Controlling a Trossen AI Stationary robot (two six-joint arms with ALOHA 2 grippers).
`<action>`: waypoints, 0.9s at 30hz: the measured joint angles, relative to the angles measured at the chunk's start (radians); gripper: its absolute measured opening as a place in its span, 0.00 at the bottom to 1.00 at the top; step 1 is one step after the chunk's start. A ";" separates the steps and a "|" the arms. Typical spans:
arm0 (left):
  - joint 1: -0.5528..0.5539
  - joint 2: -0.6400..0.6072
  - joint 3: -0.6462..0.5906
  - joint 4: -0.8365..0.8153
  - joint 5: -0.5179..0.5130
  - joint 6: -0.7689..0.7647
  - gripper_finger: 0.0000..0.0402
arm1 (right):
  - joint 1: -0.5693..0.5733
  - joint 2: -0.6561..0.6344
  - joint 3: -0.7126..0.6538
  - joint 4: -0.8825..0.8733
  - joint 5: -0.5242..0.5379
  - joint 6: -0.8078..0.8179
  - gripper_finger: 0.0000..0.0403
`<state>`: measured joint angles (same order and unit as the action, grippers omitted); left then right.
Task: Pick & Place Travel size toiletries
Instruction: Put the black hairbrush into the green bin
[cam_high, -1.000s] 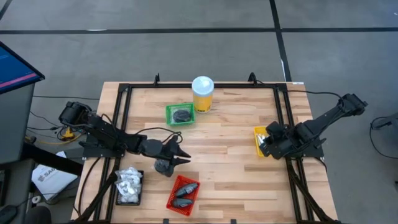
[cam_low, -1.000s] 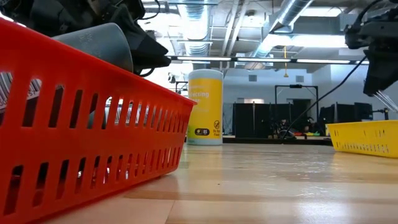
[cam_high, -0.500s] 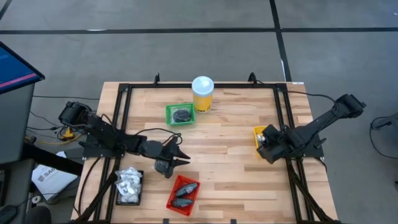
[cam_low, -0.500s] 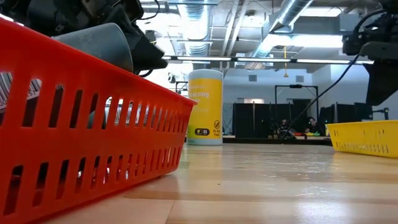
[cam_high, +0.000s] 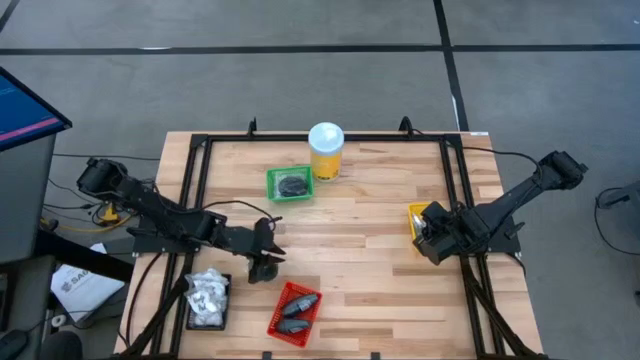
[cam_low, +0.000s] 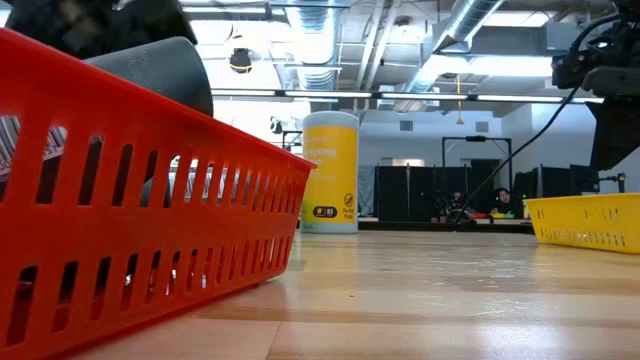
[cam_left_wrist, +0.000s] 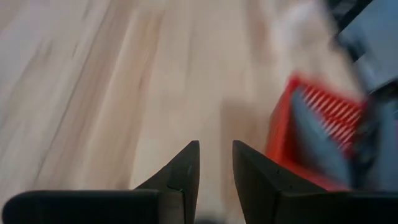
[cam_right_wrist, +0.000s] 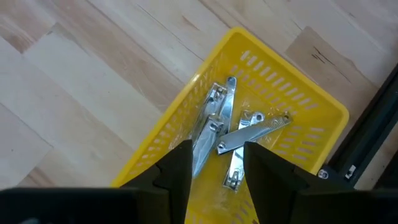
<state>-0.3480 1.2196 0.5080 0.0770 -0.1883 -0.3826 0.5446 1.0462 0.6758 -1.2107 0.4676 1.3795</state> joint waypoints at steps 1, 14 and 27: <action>0.001 -0.008 0.000 -0.056 -0.001 -0.020 0.21 | 0.000 0.000 0.000 0.003 0.000 0.000 0.33; 0.001 -0.013 -0.001 -0.331 -0.020 -0.176 0.22 | 0.000 0.000 0.000 0.039 0.001 -0.002 0.33; 0.002 -0.005 -0.049 -0.347 -0.026 -0.230 0.49 | 0.000 0.000 0.000 0.050 0.002 -0.002 0.34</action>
<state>-0.3460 1.2148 0.4587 -0.2703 -0.2146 -0.6129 0.5446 1.0462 0.6758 -1.1609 0.4694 1.3777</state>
